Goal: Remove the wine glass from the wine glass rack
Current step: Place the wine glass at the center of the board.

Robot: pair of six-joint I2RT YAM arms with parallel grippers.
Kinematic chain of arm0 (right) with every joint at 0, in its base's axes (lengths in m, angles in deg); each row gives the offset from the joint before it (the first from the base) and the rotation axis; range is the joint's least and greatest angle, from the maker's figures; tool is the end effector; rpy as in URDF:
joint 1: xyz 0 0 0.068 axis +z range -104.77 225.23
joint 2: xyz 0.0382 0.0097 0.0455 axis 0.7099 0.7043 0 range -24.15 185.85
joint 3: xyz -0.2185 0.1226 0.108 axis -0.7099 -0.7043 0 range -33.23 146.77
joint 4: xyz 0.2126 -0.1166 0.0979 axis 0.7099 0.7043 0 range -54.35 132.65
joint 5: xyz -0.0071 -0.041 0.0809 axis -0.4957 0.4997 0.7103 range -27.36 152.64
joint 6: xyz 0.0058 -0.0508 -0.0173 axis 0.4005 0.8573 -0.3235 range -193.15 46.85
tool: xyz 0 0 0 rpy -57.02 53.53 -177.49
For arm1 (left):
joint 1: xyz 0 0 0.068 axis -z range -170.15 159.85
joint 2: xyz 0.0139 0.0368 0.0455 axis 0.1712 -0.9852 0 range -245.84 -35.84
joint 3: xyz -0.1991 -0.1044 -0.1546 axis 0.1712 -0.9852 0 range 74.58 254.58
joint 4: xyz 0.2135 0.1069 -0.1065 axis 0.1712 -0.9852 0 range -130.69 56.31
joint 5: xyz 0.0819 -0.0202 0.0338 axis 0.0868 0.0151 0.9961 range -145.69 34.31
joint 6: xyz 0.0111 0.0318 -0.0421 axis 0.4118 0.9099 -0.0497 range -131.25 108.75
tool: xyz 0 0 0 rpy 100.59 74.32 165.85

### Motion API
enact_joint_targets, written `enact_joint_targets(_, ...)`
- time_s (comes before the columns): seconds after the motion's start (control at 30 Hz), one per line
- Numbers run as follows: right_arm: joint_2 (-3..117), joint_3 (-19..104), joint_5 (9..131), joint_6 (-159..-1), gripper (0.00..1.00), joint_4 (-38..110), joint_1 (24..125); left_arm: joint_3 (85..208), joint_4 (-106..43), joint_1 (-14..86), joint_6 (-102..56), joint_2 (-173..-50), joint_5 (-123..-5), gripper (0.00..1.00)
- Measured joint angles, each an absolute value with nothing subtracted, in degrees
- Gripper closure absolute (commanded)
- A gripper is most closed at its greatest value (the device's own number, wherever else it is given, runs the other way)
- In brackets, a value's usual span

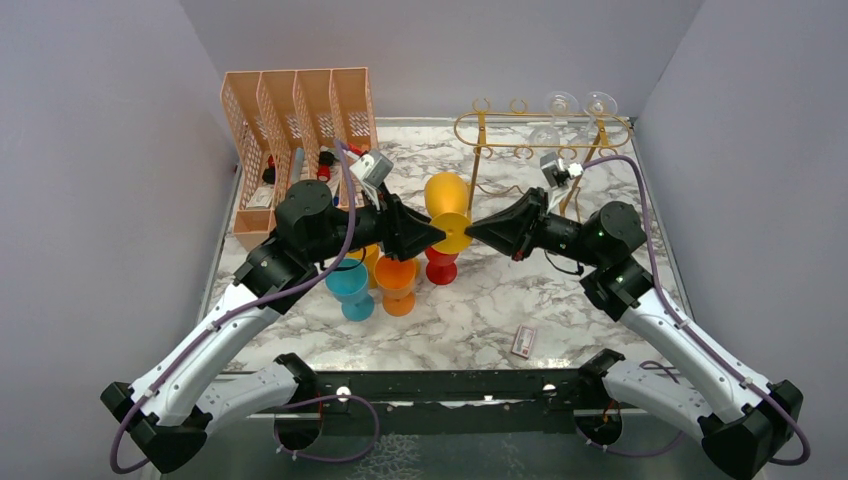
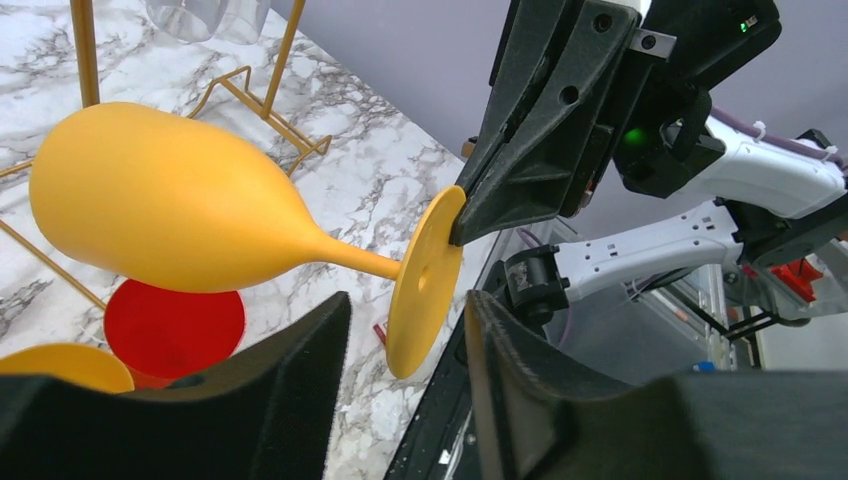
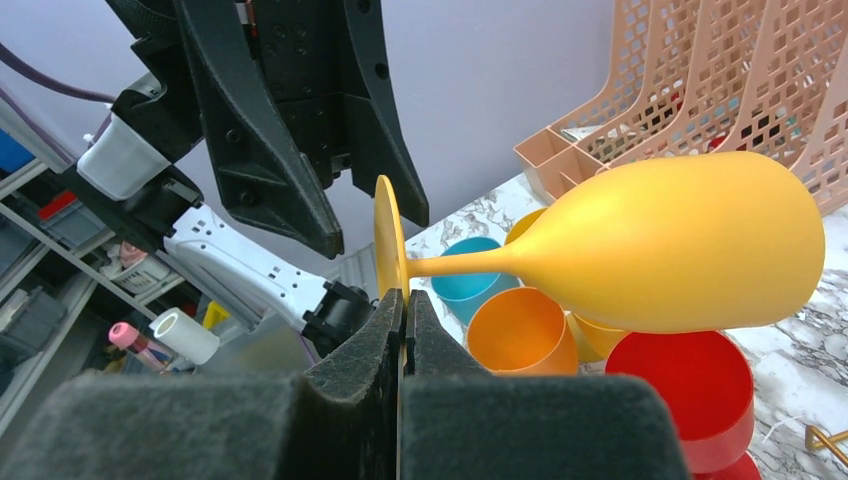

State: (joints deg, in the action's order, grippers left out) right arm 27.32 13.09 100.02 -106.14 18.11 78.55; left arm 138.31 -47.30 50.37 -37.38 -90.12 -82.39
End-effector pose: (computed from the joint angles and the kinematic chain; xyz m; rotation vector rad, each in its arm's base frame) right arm 0.1594 0.1307 0.3797 -0.6060 1.4288 1.3779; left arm 0.1441 -0.1441 0.4196 0.6033 1.6911 -1.2434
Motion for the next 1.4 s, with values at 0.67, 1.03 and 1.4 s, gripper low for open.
enact_joint_targets(0.67,28.78,13.12,103.22,-105.59,0.74,18.85,78.50,136.95,-45.13,50.26,-37.73,-90.36,-83.31,1.00)
enact_joint_targets(1.03,34.66,15.48,112.70,-106.60,0.85,20.93,78.55,135.09,-42.71,50.37,-36.66,-88.96,-83.55,1.00)
enact_joint_targets(1.4,35.29,13.51,115.04,-109.00,0.99,16.10,78.55,134.26,-41.53,50.48,-34.89,-88.46,-84.84,0.57)
